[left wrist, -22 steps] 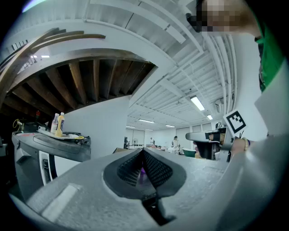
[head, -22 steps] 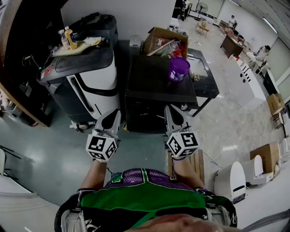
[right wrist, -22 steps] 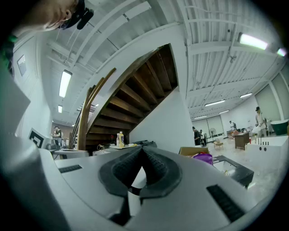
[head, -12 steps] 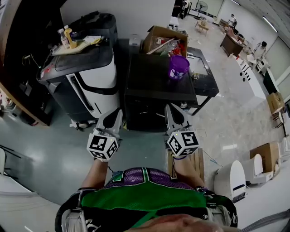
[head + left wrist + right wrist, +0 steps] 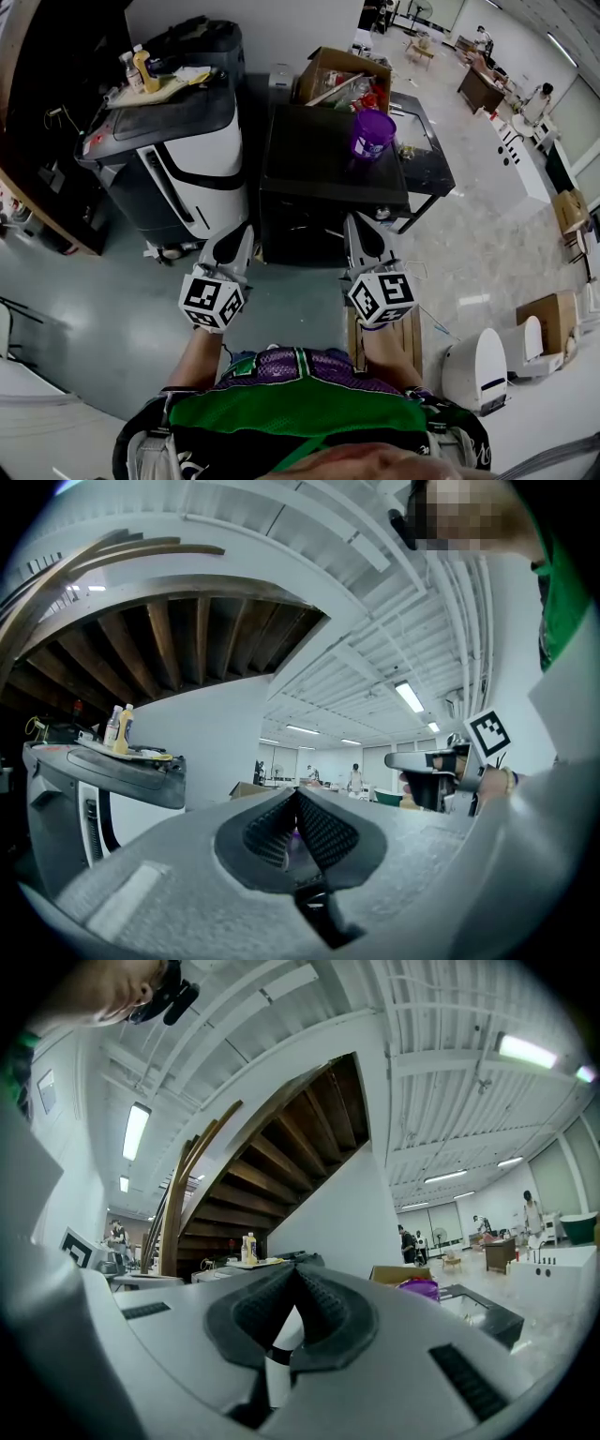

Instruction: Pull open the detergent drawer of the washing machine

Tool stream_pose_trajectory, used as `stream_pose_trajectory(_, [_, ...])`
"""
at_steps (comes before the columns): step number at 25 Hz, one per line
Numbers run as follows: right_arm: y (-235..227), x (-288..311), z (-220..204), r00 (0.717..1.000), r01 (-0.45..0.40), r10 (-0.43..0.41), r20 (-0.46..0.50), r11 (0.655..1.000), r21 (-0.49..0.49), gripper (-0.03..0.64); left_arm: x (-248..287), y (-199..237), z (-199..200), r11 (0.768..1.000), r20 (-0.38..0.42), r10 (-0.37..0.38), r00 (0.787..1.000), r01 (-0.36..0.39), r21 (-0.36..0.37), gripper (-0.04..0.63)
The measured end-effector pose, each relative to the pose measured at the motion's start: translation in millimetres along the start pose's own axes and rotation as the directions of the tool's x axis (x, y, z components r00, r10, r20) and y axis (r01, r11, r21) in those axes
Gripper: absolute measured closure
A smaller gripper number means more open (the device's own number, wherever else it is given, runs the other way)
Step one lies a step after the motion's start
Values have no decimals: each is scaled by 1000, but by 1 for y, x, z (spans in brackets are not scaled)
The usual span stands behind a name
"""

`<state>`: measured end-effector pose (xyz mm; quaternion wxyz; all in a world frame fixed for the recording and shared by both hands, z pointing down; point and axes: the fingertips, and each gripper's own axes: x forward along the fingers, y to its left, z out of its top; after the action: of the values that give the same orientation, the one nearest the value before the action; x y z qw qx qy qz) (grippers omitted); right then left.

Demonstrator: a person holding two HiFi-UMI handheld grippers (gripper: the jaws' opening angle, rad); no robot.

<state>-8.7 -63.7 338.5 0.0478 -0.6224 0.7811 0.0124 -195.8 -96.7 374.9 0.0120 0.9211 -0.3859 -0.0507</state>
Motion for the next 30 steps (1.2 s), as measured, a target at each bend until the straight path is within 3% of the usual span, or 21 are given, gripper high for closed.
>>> stream_pose_trajectory(10, [-33, -9, 3, 999, -49, 49, -4, 999, 12, 615, 21, -22, -6, 999, -9, 32, 999, -32, -24, 578])
stream_pose_trajectory(30, [-124, -54, 14, 981, -194, 193, 18, 980, 55, 615, 75, -137, -6, 995, -43, 97, 994, -96, 28, 578])
